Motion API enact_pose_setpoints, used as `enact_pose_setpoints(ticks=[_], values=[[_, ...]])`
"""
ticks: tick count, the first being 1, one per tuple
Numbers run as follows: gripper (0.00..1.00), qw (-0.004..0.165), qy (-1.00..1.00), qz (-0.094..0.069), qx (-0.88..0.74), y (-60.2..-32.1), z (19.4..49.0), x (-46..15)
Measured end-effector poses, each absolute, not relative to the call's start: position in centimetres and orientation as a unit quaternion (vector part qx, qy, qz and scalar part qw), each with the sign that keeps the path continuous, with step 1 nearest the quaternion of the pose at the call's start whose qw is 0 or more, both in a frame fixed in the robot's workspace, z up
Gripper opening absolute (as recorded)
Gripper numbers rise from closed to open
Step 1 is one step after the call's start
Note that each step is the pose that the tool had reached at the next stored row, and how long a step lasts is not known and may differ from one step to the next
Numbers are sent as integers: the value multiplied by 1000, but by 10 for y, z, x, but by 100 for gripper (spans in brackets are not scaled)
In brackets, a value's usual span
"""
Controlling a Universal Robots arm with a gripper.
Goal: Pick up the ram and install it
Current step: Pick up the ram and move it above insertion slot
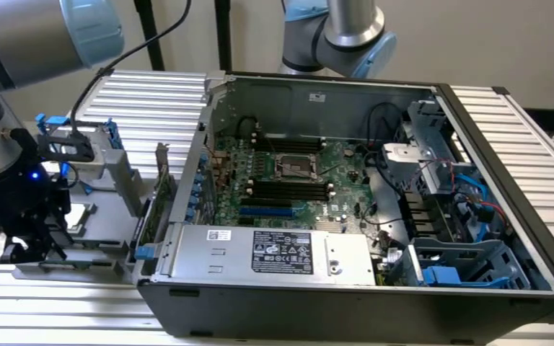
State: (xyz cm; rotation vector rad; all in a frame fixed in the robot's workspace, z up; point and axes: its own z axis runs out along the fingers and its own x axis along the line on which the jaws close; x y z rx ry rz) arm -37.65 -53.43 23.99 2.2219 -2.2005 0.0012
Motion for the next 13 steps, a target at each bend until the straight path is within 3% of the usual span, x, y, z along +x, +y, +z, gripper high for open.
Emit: enact_pose_setpoints(ticks=[13], values=[[31,7,-712,0,702,-534,216,-376]])
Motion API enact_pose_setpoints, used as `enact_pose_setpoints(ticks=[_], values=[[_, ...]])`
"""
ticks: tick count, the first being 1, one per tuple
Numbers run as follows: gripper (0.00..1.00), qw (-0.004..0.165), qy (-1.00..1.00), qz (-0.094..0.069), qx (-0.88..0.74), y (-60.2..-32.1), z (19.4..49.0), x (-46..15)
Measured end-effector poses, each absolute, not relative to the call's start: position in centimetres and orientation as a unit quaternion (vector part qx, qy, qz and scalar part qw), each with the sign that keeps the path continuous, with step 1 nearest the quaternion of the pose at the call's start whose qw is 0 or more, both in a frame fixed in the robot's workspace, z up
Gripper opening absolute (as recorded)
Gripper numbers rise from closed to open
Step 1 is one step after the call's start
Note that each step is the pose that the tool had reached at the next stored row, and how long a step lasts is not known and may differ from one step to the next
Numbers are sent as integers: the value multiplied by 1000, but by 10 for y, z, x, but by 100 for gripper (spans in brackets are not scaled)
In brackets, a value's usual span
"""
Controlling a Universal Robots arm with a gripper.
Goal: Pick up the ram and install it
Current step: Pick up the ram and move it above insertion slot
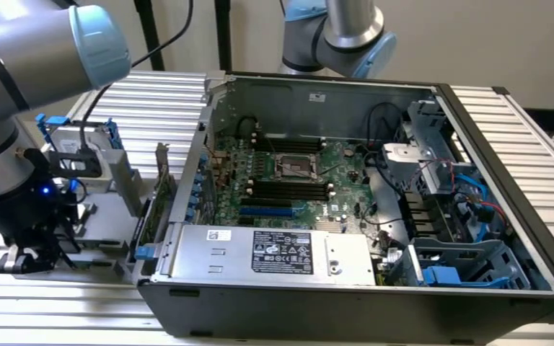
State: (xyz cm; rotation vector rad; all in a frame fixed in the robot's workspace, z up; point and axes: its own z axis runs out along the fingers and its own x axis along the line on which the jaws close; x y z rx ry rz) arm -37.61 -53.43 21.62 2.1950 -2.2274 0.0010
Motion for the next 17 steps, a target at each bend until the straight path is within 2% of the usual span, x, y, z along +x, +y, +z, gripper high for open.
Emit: enact_pose_setpoints(ticks=[17], values=[[29,7,-715,0,700,-533,199,-379]])
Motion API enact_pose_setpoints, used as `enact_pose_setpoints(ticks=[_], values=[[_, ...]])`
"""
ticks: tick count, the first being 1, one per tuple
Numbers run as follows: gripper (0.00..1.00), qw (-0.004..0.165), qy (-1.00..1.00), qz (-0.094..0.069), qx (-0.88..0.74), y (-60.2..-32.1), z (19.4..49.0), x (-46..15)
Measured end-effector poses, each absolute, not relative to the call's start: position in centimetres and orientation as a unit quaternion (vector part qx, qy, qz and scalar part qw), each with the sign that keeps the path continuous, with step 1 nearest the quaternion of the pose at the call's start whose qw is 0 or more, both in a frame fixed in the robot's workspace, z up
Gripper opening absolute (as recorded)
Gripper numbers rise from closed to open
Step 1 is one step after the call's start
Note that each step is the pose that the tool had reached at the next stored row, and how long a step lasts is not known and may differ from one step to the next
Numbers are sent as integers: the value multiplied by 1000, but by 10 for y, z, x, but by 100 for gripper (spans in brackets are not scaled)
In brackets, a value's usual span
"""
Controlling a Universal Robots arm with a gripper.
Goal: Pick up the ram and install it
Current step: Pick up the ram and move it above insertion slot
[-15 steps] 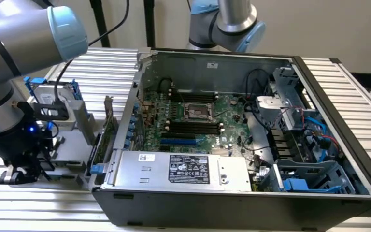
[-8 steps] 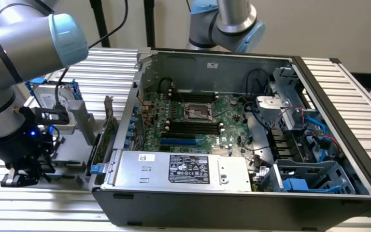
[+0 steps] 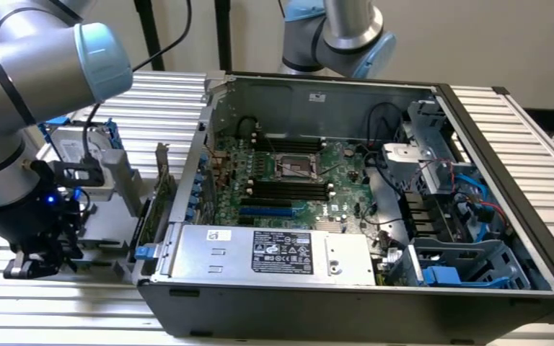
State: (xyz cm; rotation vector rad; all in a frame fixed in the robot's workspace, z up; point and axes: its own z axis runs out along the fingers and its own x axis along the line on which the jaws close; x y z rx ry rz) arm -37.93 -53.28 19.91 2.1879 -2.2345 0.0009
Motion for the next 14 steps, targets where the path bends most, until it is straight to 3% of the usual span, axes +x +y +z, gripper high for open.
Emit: enact_pose_setpoints(ticks=[2,3,8,10,11,14], values=[[29,7,-715,0,700,-533,198,-380],[21,7,-715,0,700,-533,197,-380],[21,7,-715,0,700,-532,194,-380],[19,7,-715,0,700,-532,194,-380],[14,7,-715,0,700,-532,194,-380],[14,7,-715,0,699,-532,194,-380]])
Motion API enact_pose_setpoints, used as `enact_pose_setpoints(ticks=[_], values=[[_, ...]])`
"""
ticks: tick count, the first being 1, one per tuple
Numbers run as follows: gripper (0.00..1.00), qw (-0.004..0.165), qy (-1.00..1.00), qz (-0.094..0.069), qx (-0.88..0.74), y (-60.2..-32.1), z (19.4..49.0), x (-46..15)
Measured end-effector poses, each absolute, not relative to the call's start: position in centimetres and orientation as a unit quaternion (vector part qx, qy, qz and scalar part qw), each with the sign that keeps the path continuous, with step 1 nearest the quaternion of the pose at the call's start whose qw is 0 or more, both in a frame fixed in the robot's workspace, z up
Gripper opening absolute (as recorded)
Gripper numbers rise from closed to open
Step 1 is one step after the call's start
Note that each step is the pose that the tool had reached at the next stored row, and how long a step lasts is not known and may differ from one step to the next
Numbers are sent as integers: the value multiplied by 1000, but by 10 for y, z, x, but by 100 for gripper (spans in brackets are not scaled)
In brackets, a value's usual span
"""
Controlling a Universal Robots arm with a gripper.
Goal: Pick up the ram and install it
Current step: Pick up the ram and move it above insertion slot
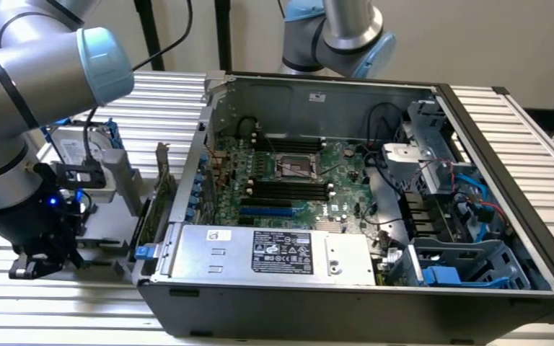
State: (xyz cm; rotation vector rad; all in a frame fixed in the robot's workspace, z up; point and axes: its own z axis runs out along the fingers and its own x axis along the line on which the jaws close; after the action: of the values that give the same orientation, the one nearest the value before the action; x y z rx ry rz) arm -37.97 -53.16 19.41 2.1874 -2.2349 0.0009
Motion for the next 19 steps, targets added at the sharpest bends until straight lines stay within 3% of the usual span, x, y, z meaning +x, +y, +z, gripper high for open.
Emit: enact_pose_setpoints(ticks=[13,19], values=[[14,7,-711,0,703,-532,200,-380],[14,7,-711,0,704,-532,217,-380]])
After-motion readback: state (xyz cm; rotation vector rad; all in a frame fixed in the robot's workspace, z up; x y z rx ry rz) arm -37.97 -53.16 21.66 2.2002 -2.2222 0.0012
